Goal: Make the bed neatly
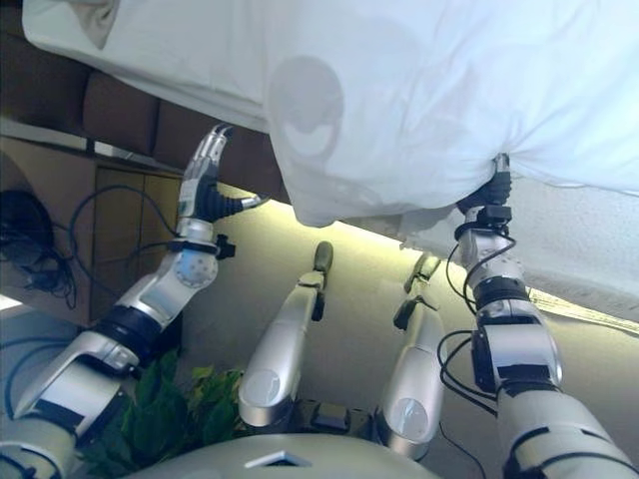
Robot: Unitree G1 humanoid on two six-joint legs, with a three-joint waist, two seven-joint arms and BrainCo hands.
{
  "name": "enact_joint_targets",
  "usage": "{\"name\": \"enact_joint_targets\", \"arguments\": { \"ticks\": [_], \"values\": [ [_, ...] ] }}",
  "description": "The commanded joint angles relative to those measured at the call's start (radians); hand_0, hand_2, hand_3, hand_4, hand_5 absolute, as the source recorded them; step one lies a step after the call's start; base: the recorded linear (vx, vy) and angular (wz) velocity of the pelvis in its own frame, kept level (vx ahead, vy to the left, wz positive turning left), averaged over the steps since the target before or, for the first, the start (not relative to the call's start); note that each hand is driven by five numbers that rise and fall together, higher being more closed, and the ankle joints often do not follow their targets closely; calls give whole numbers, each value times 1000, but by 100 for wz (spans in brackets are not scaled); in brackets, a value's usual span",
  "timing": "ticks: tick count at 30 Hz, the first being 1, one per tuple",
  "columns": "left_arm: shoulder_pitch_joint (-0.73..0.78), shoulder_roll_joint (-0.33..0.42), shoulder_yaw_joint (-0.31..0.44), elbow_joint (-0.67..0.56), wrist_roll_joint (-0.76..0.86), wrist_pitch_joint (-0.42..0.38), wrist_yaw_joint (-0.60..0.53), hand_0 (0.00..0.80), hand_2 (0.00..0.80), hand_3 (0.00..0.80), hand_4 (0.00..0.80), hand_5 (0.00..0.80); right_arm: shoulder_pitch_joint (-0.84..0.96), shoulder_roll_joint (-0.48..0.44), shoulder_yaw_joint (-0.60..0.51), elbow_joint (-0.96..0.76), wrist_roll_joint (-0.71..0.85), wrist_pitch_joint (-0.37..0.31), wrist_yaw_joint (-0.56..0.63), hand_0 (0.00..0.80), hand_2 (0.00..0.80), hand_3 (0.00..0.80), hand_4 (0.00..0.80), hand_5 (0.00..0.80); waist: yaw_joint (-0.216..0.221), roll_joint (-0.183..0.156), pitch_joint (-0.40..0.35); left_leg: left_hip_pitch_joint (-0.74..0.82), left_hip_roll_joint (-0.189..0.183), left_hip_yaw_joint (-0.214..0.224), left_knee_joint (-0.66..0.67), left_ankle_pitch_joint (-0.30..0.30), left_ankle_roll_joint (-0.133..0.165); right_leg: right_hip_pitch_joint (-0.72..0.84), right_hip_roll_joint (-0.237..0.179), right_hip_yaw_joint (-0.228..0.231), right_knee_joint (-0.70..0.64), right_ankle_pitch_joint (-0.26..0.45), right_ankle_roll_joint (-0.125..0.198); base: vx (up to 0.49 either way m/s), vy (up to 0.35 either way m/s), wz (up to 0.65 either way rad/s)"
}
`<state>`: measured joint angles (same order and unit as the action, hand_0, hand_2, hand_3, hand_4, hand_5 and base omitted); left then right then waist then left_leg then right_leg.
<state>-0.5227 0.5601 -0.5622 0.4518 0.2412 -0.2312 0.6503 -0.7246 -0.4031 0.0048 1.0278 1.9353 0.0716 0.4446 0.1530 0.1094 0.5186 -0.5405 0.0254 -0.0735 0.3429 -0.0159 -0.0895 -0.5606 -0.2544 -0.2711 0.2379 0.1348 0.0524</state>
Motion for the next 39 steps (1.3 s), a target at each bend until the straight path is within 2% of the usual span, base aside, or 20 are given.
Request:
{"name": "enact_joint_targets", "arguments": {
  "ticks": [1, 5, 11, 16, 22, 27, 39],
  "values": [
    [-40, -13, 22, -81, 12, -25, 46, 0, 0, 0, 0, 0, -9, 38, 41, -92, -59, 0, -14, 800, 800, 800, 800, 800, 10, -6, -13, -64, -4, 5, 1, 87, 7, 65, -114, 14, 31, -8, 173, 11, 68, 0],
    [-58, -47, 10, -78, 5, -11, 73, 0, 0, 0, 0, 0, -10, 86, 81, -44, -181, -30, -57, 800, 800, 800, 800, 800, 13, 13, -18, -61, -12, 6, 5, 85, 11, 68, -126, 15, 31, -7, 171, 10, 81, 1],
    [-68, -88, 1, -70, -6, -7, 92, 0, 0, 0, 0, 0, 1, 153, 145, 16, -267, -34, -65, 800, 800, 800, 800, 800, 19, 40, -32, -52, -26, 7, 3, 85, 13, 74, -139, 16, 27, -4, 171, 14, 75, 4],
    [-64, -107, -4, -74, -10, 11, 95, 0, 0, 0, 0, 0, 22, 221, 197, 8, -284, -67, -82, 800, 800, 800, 800, 800, 23, 50, -45, -41, -33, 4, -2, 83, 10, 83, -145, 19, 22, -3, 169, 17, 58, 5],
    [-59, -132, -6, -65, -7, 12, 107, 0, 0, 0, 0, 0, 61, 323, 279, -15, -326, -111, -162, 800, 800, 800, 800, 800, 28, 58, -67, -18, -38, 1, -16, 84, 10, 105, -152, 16, 9, 1, 167, 29, 45, 2],
    [-63, -161, -9, -57, -3, 4, 125, 0, 0, 0, 0, 0, 58, 380, 346, -2, -391, -107, -250, 800, 800, 800, 800, 800, 32, 78, -80, -4, -46, 1, -29, 89, 9, 117, -159, 15, 0, 3, 165, 14, 64, 5],
    [-84, -212, -24, -21, 14, -6, 139, 0, 0, 0, 0, 0, 51, 522, 501, -22, -400, -114, -390, 800, 800, 800, 800, 800, 49, 104, -98, 17, -59, -3, -57, 105, 8, 137, -169, 14, -21, 19, 163, 9, 32, 1]
  ]
}}
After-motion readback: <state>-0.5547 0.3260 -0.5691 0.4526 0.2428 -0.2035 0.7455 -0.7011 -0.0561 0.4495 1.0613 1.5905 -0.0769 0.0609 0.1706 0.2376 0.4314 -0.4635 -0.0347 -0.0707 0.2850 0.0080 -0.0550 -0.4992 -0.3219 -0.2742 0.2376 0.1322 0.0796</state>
